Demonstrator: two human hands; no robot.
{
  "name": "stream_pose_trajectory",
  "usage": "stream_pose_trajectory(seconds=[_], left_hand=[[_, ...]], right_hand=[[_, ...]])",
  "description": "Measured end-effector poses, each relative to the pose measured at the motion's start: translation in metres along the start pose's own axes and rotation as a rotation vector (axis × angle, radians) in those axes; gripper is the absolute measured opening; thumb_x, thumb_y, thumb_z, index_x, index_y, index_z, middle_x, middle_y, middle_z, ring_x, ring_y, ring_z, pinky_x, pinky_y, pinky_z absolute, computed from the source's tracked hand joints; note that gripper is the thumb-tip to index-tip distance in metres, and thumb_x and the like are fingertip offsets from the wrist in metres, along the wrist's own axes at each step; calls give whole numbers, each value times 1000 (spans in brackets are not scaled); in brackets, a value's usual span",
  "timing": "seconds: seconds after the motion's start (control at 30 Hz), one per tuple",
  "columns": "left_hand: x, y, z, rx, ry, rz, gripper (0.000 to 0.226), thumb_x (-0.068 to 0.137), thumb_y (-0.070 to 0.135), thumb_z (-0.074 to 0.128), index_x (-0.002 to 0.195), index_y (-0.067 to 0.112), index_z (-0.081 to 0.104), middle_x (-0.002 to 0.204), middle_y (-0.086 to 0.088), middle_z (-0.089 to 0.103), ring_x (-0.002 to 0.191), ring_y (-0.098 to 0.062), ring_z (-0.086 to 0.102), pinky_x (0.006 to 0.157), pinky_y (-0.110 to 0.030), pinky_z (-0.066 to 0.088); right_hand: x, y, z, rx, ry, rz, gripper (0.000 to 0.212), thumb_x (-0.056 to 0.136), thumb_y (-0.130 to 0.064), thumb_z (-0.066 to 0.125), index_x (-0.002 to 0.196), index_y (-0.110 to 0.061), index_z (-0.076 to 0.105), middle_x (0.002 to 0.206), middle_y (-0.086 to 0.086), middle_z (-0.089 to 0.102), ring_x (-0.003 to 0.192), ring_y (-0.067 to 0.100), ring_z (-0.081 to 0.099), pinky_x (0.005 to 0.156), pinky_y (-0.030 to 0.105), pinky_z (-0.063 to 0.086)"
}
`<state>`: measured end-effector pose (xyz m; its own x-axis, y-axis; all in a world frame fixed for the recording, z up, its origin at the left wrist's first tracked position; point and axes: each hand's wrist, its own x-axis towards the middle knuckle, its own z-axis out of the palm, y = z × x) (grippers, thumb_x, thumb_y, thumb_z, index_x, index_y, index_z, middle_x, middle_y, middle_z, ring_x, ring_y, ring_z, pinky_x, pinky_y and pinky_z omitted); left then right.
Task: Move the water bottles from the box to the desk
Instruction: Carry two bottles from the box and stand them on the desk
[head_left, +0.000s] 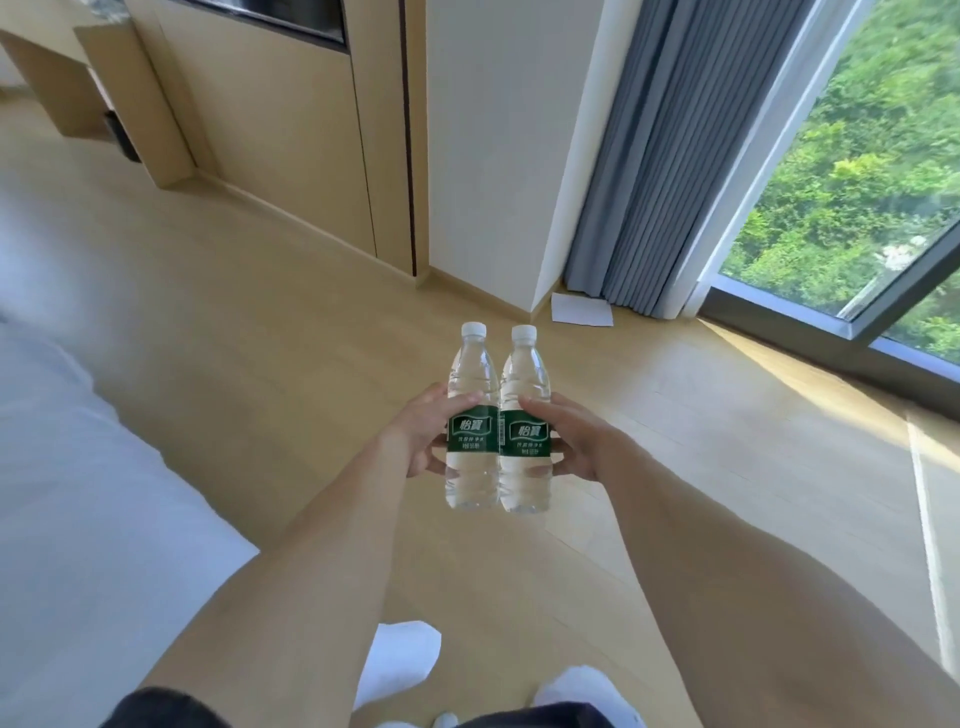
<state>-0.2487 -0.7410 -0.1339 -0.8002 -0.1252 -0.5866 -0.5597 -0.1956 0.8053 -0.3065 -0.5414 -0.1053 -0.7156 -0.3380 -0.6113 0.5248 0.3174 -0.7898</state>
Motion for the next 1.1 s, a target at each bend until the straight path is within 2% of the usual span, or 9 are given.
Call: stream_pose_trajectory(seconds=[0.1, 0.3, 0.4, 0.57, 0.67, 0.77, 0.87, 1.0, 1.1], left_hand=[[25, 17, -28, -16, 54, 4, 81, 79, 49, 79, 148, 32, 40, 111, -8, 72, 103, -33, 67, 70, -59, 58], [74, 53, -91, -84, 219, 15, 67, 85, 43, 76, 142, 28, 46, 111, -10, 71, 101, -33, 68, 79, -68, 54], [99, 79, -121, -121, 286, 25, 53, 88, 40, 74, 134, 26, 50, 113, -11, 69, 101, -35, 69, 83, -70, 52], [139, 134, -160, -182, 420, 11, 39, 90, 37, 73, 124, 26, 58, 111, -11, 71, 100, -34, 70, 87, -70, 50], [165, 164, -182, -232, 500, 31, 39, 88, 36, 75, 123, 26, 61, 112, -12, 72, 92, -31, 71, 86, -67, 52], [186, 188, -200, -269, 550, 49, 38, 87, 36, 76, 121, 26, 62, 108, -11, 73, 90, -31, 71, 85, -66, 53], [203, 204, -219, -294, 585, 50, 37, 88, 34, 75, 122, 26, 62, 108, -11, 73, 93, -32, 71, 83, -58, 55], [221, 221, -249, -300, 626, 42, 45, 75, 43, 78, 115, 27, 63, 111, -13, 74, 105, -38, 70, 90, -71, 47], [238, 233, -276, -307, 628, 49, 50, 69, 48, 79, 113, 27, 64, 111, -13, 74, 105, -38, 70, 90, -72, 46]], right_hand=[[42, -27, 18, -34, -60, 0, 40, 92, -40, 69, 125, -22, 57, 110, 7, 70, 106, 29, 66, 100, 62, 47], [142, -84, 59, -115, -217, 3, 41, 91, -41, 70, 125, -23, 57, 109, 7, 71, 101, 28, 68, 96, 61, 51], [196, -119, 82, -148, -309, -4, 42, 91, -40, 71, 126, -22, 57, 106, 7, 72, 100, 28, 69, 97, 62, 50], [274, -185, 115, -194, -455, 9, 40, 93, -38, 68, 128, -22, 56, 100, 4, 72, 93, 24, 68, 89, 54, 53], [319, -224, 130, -233, -516, 17, 44, 91, -40, 70, 128, -21, 57, 103, 5, 73, 94, 25, 69, 85, 52, 55], [355, -257, 147, -274, -558, 12, 45, 90, -42, 71, 127, -20, 57, 104, 6, 73, 97, 26, 68, 93, 56, 52], [384, -284, 167, -301, -588, 9, 47, 90, -45, 70, 128, -21, 56, 105, 5, 72, 99, 26, 67, 98, 57, 50], [419, -311, 195, -321, -647, 19, 50, 89, -44, 71, 130, -18, 56, 108, 7, 71, 102, 27, 66, 99, 57, 50], [444, -327, 218, -338, -668, 22, 56, 88, -45, 72, 132, -19, 53, 111, 8, 70, 109, 29, 65, 98, 57, 51]])
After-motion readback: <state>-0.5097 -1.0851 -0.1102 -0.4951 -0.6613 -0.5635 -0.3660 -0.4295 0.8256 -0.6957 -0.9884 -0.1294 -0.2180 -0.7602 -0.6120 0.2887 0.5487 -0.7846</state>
